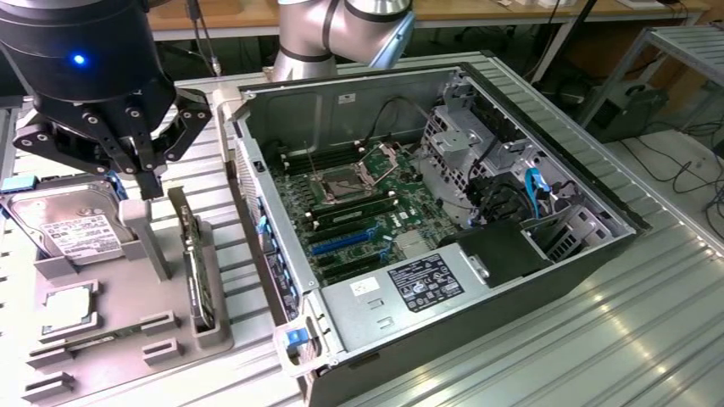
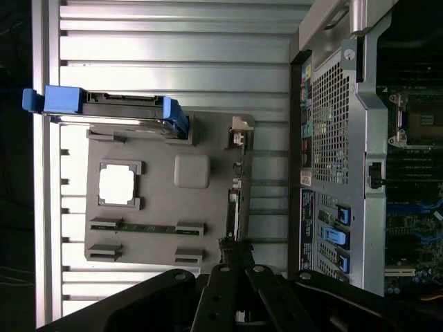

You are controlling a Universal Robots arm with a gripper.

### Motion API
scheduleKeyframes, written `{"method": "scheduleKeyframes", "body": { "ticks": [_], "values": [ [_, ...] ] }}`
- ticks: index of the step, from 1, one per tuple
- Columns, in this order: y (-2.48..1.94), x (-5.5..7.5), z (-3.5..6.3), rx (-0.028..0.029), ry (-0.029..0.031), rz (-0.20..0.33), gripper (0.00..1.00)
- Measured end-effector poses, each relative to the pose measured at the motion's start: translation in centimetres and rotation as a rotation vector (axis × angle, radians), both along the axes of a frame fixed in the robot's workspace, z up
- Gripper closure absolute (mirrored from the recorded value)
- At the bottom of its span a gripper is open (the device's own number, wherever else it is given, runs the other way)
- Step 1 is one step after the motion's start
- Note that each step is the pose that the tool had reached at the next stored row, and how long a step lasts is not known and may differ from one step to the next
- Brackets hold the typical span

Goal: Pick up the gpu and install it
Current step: 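Pick up the gpu and move the gpu toward the slot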

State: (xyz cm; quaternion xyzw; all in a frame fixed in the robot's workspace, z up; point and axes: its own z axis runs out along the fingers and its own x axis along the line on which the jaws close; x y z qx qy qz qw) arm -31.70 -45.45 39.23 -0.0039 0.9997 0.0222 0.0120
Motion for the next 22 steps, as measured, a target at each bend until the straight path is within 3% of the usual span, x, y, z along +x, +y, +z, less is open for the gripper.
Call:
{"method": "scheduleKeyframes", "body": {
  "ticks": [3,6,7,8,9,11,12,15,16,22],
  "values": [
    [-0.01,0.0,0.0,0.0,0.0,0.0,0.89],
    [0.0,0.0,0.0,-0.0004,-0.0002,0.0,0.7],
    [0.02,0.0,0.0,-0.0006,-0.0008,0.0,0.7],
    [0.02,0.0,0.0,-0.0007,-0.0008,0.0,0.64],
    [0.03,0.0,0.0,-0.0008,-0.0007,-0.001,0.46],
    [0.04,0.1,-0.4,-0.002,-0.0005,-0.023,0.4],
    [0.03,0.2,-0.92,-0.0018,-0.0006,-0.052,0.28],
    [-0.12,0.3,-2.15,-0.002,0.0016,-0.055,0.28],
    [-0.16,0.3,-2.84,-0.0022,0.0036,-0.03,0.28],
    [-0.29,0.4,-4.34,-0.0035,0.0037,-0.021,0.28]
  ]
}}
